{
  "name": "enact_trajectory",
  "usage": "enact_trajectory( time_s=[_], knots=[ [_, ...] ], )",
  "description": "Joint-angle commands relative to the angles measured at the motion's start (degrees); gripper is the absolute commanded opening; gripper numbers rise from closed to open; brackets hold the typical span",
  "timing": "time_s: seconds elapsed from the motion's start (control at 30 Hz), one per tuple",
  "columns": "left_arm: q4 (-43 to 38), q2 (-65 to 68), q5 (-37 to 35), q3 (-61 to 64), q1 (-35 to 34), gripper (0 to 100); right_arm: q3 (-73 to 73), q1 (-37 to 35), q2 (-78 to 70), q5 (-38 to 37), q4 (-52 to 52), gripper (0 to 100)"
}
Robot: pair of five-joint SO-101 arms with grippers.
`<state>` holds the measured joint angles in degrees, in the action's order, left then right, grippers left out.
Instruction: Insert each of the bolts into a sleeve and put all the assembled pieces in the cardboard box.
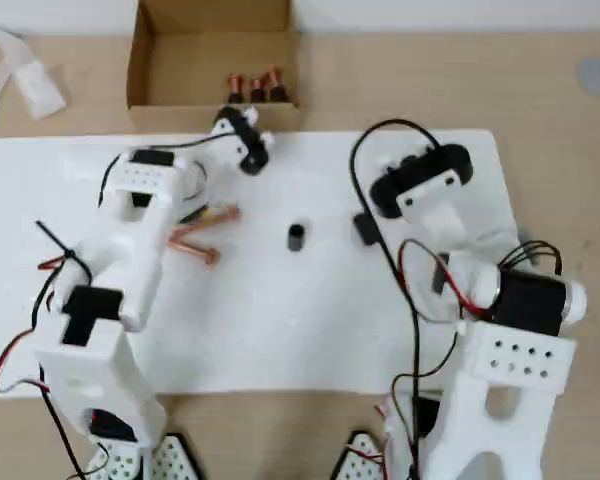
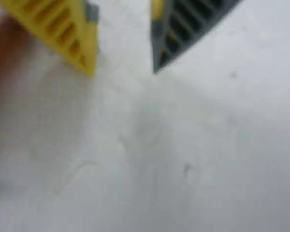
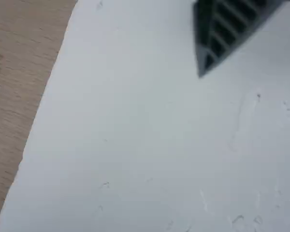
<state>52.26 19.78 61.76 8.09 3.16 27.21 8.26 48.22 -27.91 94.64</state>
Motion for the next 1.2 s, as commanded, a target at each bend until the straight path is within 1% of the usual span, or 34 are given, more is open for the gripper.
enact_trajectory(
  time_s=[0.0,0.1,0.2,0.27,0.3,0.43,0.5,0.57,0.67,0.8,0.9,1.03,1.17],
  knots=[
    [-0.53,5.93,0.26,-5.01,0.35,9,0.13,1.19,1.01,0.00,-0.62,40.1],
    [4.13,7.69,-0.09,-10.99,0.26,9,0.13,1.19,1.01,0.00,-0.62,40.1],
    [8.09,7.78,-2.81,-17.85,-0.26,9,0.13,1.19,1.01,0.00,-0.62,40.1],
    [12.57,7.16,-3.34,-22.77,-0.44,9,0.13,1.19,1.01,0.00,-0.62,40.1],
    [16.09,6.46,-3.25,-25.67,-0.35,9,0.13,1.19,1.01,0.00,-0.62,40.1],
    [31.82,3.30,1.05,-35.78,1.23,9,0.13,1.19,0.92,0.00,-0.62,40.1],
    [39.82,1.89,5.71,-39.12,2.02,9,0.75,1.19,0.92,0.00,-0.88,40.1],
    [44.84,0.66,10.99,-40.35,2.46,9,2.15,1.19,1.01,0.00,-1.05,40.1],
    [46.42,-0.92,17.41,-38.33,2.37,9,4.09,1.19,1.01,0.00,-1.14,40.1],
    [46.42,-2.42,27.96,-30.07,2.81,9,4.09,1.19,1.27,0.00,-2.55,40.1],
    [46.42,-3.91,33.85,-24.26,2.99,9,4.18,1.19,1.27,0.00,-3.60,40.1],
    [46.42,-5.93,39.30,-20.04,3.08,9,4.44,1.19,1.27,0.00,-5.01,40.1],
    [46.42,-6.90,41.14,-20.13,4.48,9,4.53,1.19,1.27,0.00,-6.15,40.1]
  ],
)
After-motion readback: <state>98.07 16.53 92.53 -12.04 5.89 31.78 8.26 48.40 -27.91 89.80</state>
